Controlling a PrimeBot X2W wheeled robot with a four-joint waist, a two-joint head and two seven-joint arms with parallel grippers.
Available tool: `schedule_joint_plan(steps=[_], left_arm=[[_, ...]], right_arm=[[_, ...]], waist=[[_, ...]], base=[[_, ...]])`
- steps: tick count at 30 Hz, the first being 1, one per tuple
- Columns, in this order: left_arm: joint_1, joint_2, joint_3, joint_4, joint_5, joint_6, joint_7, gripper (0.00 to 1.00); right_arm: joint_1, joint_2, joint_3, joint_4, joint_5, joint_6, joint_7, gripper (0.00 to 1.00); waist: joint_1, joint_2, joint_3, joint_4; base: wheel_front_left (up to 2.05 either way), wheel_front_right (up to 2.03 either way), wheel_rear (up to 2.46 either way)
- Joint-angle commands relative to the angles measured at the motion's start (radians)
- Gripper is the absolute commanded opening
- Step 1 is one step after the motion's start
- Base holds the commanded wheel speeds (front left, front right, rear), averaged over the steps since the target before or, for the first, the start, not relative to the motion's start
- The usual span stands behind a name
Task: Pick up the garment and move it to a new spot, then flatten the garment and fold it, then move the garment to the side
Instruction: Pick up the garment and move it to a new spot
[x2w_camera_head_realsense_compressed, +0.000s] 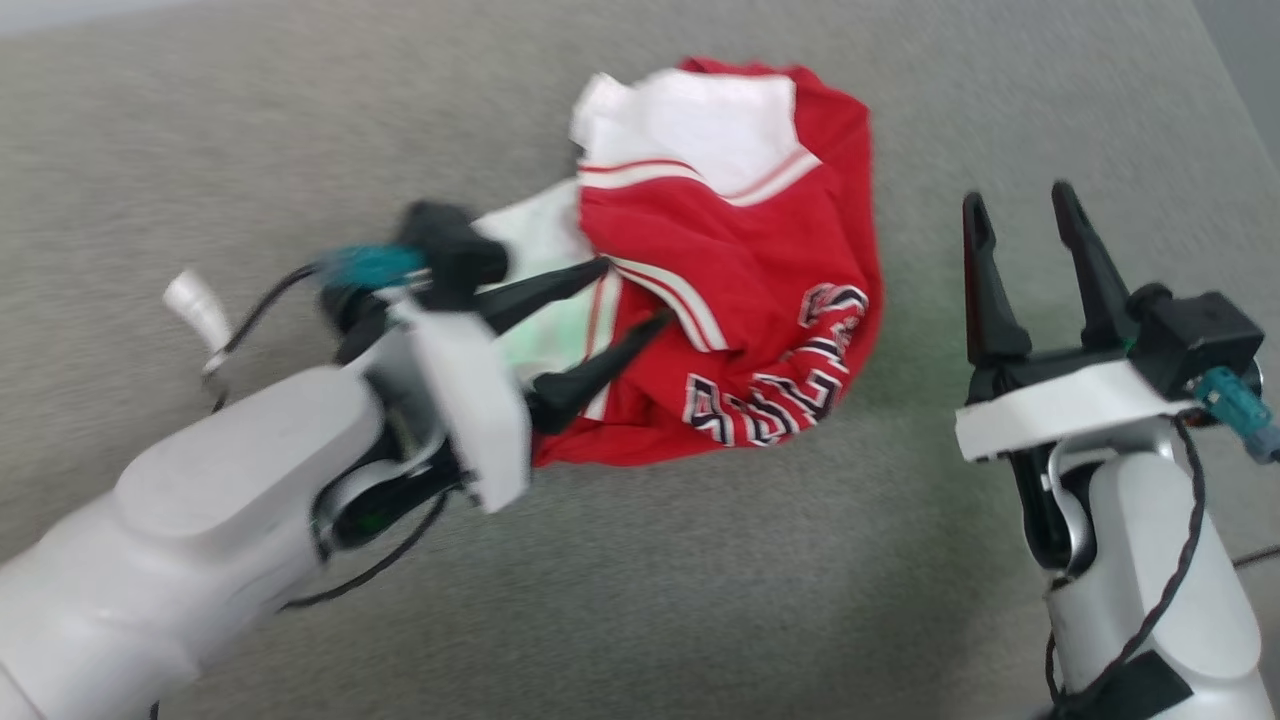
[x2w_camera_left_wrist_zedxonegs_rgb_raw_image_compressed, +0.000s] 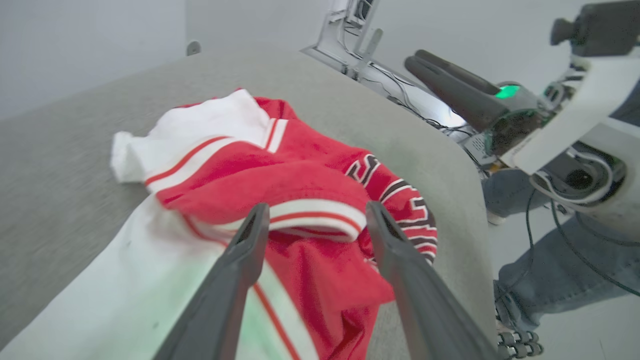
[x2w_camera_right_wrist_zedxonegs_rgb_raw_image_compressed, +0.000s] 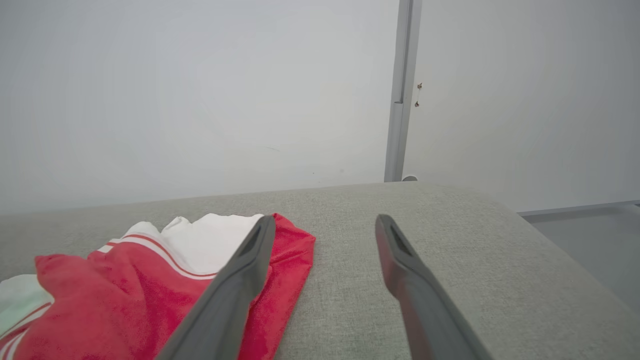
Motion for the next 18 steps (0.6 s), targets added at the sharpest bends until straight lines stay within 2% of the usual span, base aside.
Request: schedule_joint_plan(steps=[1, 4, 8, 10, 13, 18], left_arm=[[0.05, 0.015, 0.004, 0.043, -0.036, 0.003, -0.076, 1.0], [0.119, 0.023, 0.012, 0.151, -0.059, 0.003, -0.188, 1.0], [0.24, -0.003, 0.088, 0.283, -0.092, 0.003, -0.232, 1.0], [0.296, -0.014, 0.189, 0.329, -0.06, 0.003, -0.232, 1.0], [0.42, -0.06, 0.352, 0.348, -0.007, 0.002, -0.232, 1.0], [0.607, -0.105, 0.641, 0.324, 0.156, 0.002, -0.233, 1.0]], right_arm=[[0.022, -0.001, -0.01, 0.012, -0.019, -0.001, -0.001, 1.0], [0.048, -0.004, -0.03, 0.029, -0.032, -0.001, -0.001, 1.0], [0.079, -0.024, -0.051, 0.052, -0.031, -0.001, -0.001, 1.0], [0.098, -0.039, -0.057, 0.06, -0.034, -0.001, -0.001, 1.0], [0.132, -0.056, -0.076, 0.067, -0.035, -0.001, -0.001, 1.0], [0.187, -0.08, -0.086, 0.07, -0.034, -0.001, -0.001, 1.0]], waist=[[0.0, 0.0, -0.076, 0.076], [0.0, 0.0, -0.109, 0.115], [0.0, 0.0, -0.138, 0.158], [0.0, 0.0, -0.151, 0.18], [0.0, 0.0, -0.175, 0.211], [0.0, 0.0, -0.213, 0.239]], base=[[0.0, 0.0, 0.0], [0.0, 0.0, 0.0], [0.0, 0.0, 0.0], [0.0, 0.0, 0.0], [0.0, 0.0, 0.0], [0.0, 0.0, 0.0]])
